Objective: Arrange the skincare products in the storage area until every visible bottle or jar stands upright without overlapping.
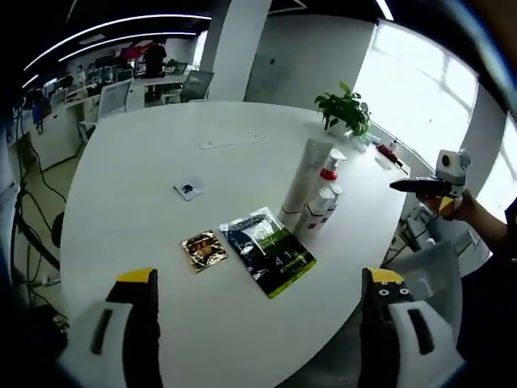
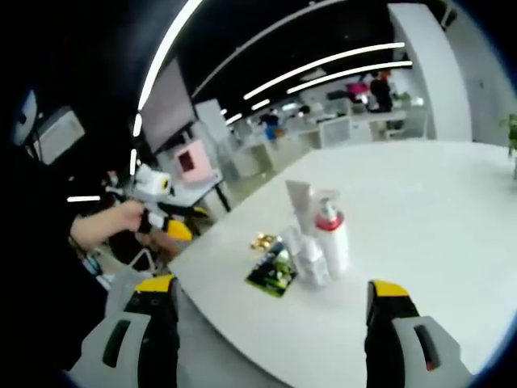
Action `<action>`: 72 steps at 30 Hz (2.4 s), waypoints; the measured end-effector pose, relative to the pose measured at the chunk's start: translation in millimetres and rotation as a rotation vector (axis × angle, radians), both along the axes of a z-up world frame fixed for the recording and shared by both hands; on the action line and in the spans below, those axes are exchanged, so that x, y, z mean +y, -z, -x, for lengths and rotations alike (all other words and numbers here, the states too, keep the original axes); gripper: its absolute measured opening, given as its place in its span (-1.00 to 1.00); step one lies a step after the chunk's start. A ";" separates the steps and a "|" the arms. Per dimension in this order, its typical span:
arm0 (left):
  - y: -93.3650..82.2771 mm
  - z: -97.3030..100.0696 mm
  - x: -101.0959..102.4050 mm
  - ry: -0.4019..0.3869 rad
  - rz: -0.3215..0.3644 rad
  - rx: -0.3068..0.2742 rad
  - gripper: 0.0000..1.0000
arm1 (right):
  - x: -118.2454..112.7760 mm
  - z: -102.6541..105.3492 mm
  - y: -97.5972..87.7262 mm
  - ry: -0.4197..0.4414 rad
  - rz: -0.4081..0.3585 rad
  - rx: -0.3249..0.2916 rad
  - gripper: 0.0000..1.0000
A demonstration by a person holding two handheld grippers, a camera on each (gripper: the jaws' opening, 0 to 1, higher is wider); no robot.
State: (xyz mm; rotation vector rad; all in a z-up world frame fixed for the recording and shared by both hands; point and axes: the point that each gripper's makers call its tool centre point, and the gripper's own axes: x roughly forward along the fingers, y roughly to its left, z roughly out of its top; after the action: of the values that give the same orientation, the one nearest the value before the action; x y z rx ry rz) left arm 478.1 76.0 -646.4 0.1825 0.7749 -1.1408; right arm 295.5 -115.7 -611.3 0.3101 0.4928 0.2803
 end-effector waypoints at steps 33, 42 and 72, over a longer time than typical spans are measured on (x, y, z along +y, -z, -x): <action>38.8 -96.9 -63.5 -0.024 0.001 0.025 0.77 | -26.0 -21.2 41.6 0.062 -0.052 0.073 0.99; 53.0 -128.3 -85.0 -0.020 -0.010 -0.019 0.65 | -33.6 -22.6 52.1 0.082 -0.064 0.090 0.99; 111.6 -193.9 -131.5 0.096 -0.138 -0.094 0.35 | -48.3 -27.5 79.3 0.124 -0.097 0.155 0.99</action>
State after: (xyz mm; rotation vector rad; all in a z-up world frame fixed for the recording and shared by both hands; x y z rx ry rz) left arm 672.0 -55.5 -757.9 0.3893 0.7680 -1.1613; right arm 322.9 -164.0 -690.6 0.4579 0.6114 0.1602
